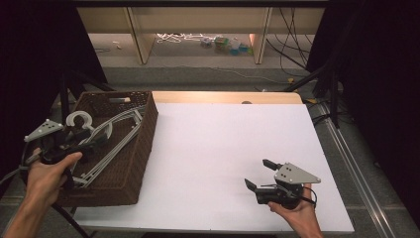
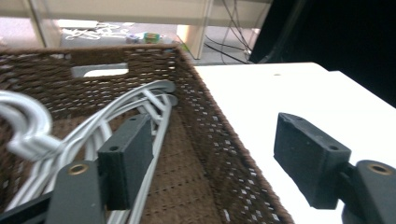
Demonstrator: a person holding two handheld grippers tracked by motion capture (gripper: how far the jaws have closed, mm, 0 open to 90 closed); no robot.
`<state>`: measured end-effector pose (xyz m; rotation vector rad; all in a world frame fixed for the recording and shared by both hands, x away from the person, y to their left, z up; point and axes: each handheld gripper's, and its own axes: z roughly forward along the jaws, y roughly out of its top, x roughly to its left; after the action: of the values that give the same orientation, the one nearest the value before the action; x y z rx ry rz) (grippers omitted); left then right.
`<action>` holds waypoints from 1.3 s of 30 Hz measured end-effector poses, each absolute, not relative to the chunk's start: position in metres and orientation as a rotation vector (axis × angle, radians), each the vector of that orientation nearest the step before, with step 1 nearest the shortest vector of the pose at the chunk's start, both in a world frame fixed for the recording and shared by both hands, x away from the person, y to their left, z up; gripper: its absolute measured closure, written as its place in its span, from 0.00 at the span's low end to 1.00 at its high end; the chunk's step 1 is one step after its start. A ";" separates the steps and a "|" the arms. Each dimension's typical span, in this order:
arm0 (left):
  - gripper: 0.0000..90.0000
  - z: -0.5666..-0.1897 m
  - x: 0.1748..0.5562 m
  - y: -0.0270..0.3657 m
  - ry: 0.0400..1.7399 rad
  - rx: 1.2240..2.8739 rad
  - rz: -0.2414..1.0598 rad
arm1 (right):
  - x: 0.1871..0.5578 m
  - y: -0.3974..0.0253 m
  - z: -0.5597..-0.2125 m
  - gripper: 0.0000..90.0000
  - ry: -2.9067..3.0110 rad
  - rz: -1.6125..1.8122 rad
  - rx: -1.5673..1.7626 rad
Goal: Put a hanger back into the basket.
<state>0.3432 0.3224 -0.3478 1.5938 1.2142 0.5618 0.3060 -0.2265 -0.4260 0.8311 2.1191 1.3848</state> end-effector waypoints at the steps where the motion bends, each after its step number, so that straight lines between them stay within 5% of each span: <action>1: 0.28 -0.348 0.342 0.318 1.202 1.590 0.552 | 0.306 -0.226 -0.426 0.18 2.119 1.389 0.831; 8: 0.18 -0.352 0.332 0.285 1.104 1.578 0.526 | 0.307 -0.229 -0.429 0.18 2.131 1.406 0.855; 22: 0.18 -0.375 0.311 0.221 0.911 1.567 0.556 | 0.308 -0.228 -0.430 0.18 2.108 1.423 0.846; 39: 0.18 -0.418 0.301 0.192 0.840 1.641 0.564 | 0.301 -0.225 -0.429 0.18 2.098 1.420 0.827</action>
<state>0.3009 0.1915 -0.4177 1.6411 0.8405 0.5642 0.3009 -0.2255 -0.4287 0.8271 2.0975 1.4197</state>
